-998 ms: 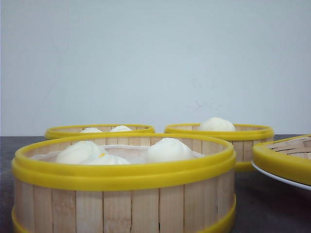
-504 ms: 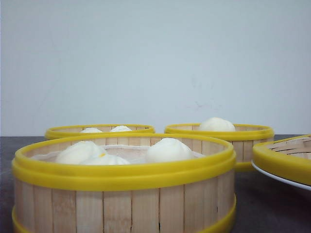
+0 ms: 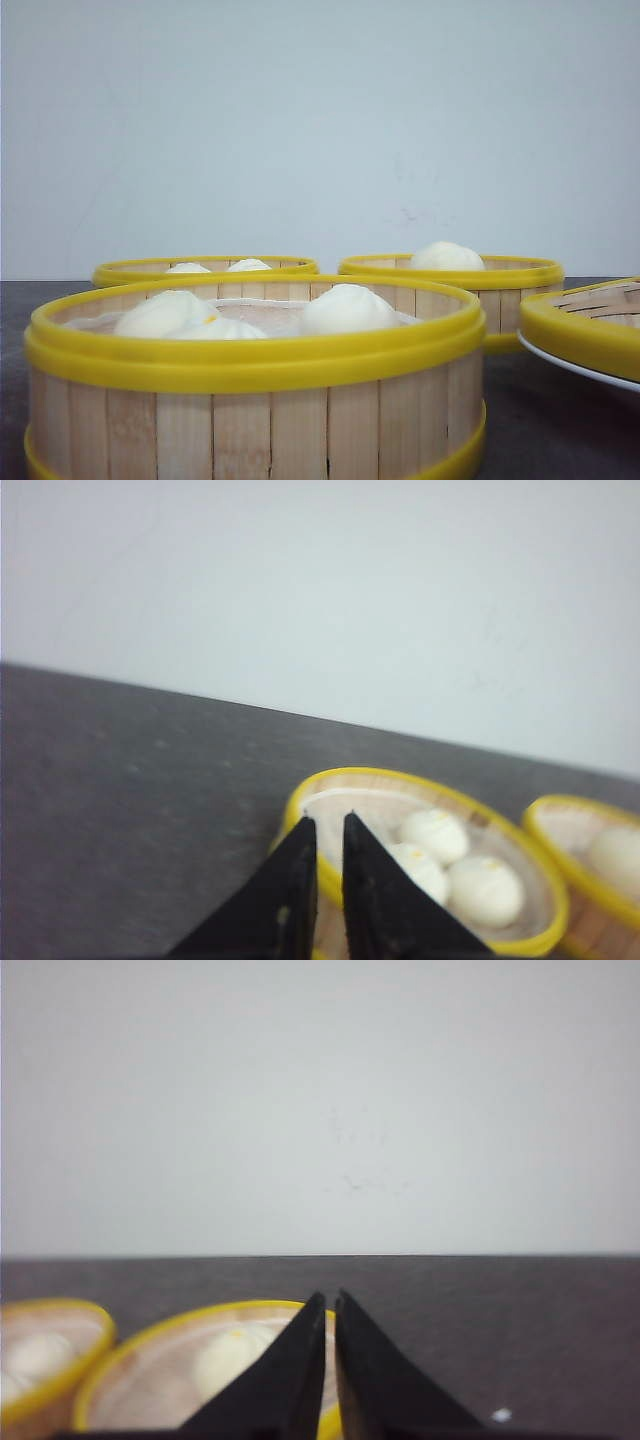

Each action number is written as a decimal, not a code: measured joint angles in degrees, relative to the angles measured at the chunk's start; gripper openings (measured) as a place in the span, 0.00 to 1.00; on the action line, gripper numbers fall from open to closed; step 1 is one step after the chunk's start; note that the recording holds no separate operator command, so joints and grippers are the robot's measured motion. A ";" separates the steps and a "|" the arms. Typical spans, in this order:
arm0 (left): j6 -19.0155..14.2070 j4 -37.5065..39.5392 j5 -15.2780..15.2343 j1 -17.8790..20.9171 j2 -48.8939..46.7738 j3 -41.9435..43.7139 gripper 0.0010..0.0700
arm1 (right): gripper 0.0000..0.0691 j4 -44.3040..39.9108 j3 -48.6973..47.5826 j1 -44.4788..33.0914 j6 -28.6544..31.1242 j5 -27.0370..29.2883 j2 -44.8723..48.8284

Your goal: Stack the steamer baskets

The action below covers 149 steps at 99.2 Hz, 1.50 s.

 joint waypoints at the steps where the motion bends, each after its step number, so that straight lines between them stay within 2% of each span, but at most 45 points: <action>1: -0.94 -0.02 0.00 0.00 0.00 0.00 0.04 | 0.02 -0.15 0.00 0.00 0.66 -0.02 0.00; 6: -6.01 -0.20 0.33 0.00 0.00 0.00 0.13 | 0.02 -1.22 0.00 0.00 3.54 0.00 0.00; 14: -14.80 -0.15 2.58 0.00 0.00 0.07 0.49 | 0.02 -3.56 0.00 0.00 7.06 -0.09 0.00; 18: -18.14 -0.83 3.19 0.00 0.04 0.33 0.62 | 0.02 -4.81 0.00 0.00 8.26 -0.72 0.00; 22: -20.15 -3.56 3.32 0.00 0.57 1.53 0.62 | 0.02 -5.75 0.00 0.00 8.98 -1.86 0.00; 27: -20.98 -8.35 2.89 0.20 2.58 4.37 0.52 | 0.02 -6.64 0.00 0.00 9.62 -3.21 0.00; 33: -19.61 -14.05 0.98 0.87 6.91 9.14 0.43 | 0.02 -6.99 0.00 0.00 10.01 -4.48 0.00; 43: -13.90 -20.22 -0.28 2.73 19.32 18.36 0.39 | 0.02 -7.19 0.00 0.00 10.32 -4.55 0.00; 48: -10.80 -21.68 1.36 3.48 27.85 23.63 0.39 | 0.02 -7.45 0.00 -0.02 10.45 -4.55 0.00; 55: -7.39 -24.63 5.33 3.76 40.96 32.37 0.40 | 0.02 -7.98 0.00 -0.02 10.47 -4.70 0.00; 67: -4.61 -33.70 11.82 3.72 64.52 51.06 0.57 | 0.02 -8.41 0.00 -0.02 10.47 -4.83 0.00; 76: -2.67 -43.43 13.33 3.61 79.14 63.60 0.63 | 0.02 -8.87 0.00 -0.02 10.47 -6.12 0.00; 85: 0.42 -52.63 12.74 3.06 89.61 74.71 0.64 | 0.02 -9.09 0.00 -0.02 10.47 -9.11 0.00; 92: 2.62 -57.42 11.06 2.49 94.86 81.96 0.61 | 0.02 -9.18 0.00 -0.04 10.47 -12.02 0.00; 103: 4.92 -61.99 8.61 2.10 100.28 90.40 0.49 | 0.02 -9.22 0.00 -0.04 10.47 -13.68 0.00; 120: 6.54 -66.20 3.30 1.55 108.19 95.25 0.43 | 0.02 -9.31 0.00 -0.04 10.47 -13.77 0.00; 149: 7.67 -67.65 3.21 -0.52 113.42 95.19 0.43 | 0.02 -11.32 0.00 -0.04 10.47 -13.77 0.00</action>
